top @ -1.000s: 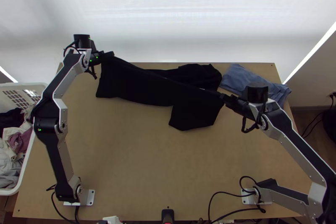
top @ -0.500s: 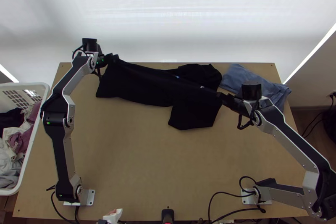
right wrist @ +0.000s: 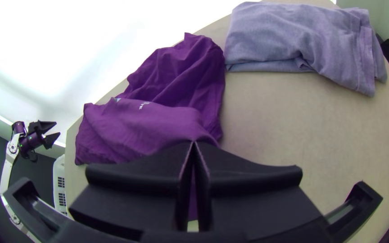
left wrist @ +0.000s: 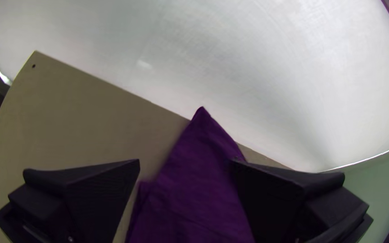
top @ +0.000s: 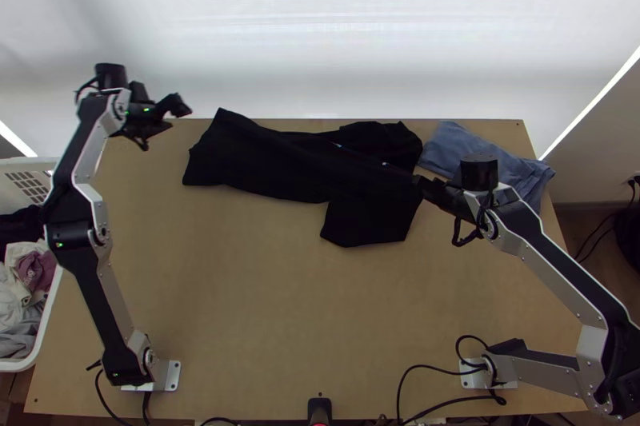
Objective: Fold the t-shirt
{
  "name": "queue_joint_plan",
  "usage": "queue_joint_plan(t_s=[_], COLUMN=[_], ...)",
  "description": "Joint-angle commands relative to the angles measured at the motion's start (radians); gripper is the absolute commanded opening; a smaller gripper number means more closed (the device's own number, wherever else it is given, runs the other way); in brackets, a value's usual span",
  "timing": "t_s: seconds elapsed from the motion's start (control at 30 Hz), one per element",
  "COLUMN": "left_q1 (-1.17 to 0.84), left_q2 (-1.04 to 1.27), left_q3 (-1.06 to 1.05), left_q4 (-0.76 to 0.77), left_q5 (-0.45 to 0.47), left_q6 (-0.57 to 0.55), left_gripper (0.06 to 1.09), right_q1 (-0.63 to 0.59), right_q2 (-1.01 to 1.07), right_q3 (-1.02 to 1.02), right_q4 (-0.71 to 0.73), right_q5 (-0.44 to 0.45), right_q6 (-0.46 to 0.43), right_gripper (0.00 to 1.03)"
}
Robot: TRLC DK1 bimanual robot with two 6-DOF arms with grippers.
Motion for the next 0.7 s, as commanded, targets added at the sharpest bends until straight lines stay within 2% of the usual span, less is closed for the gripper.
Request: queue_joint_plan(t_s=[0.0, 0.07, 0.1, 0.3, 0.67], left_q1=[0.006, 0.010, 0.010, -0.002, -0.010], left_q2=[-0.029, -0.030, -0.032, -0.026, -0.013], left_q3=[-0.044, -0.074, -0.091, -0.166, -0.202], left_q4=[-0.033, -0.028, -0.028, -0.016, 0.013], left_q5=[0.040, 0.040, 0.050, 0.057, 0.047], left_q6=[0.032, 0.032, 0.041, 0.085, 0.098], left_gripper=[0.80, 0.62, 0.60, 0.60, 0.60], right_q1=[0.003, 0.004, 0.006, 0.011, 0.011], right_q2=[0.004, 0.004, 0.004, 0.004, 0.018], right_q3=[-0.014, -0.014, -0.014, -0.007, 0.004], right_q4=[0.013, 0.013, 0.013, 0.013, 0.013], right_q5=[0.011, 0.012, 0.012, 0.015, 0.015], right_q6=[0.016, 0.016, 0.017, 0.016, 0.017], right_gripper=[0.03, 0.03, 0.03, 0.03, 0.03])
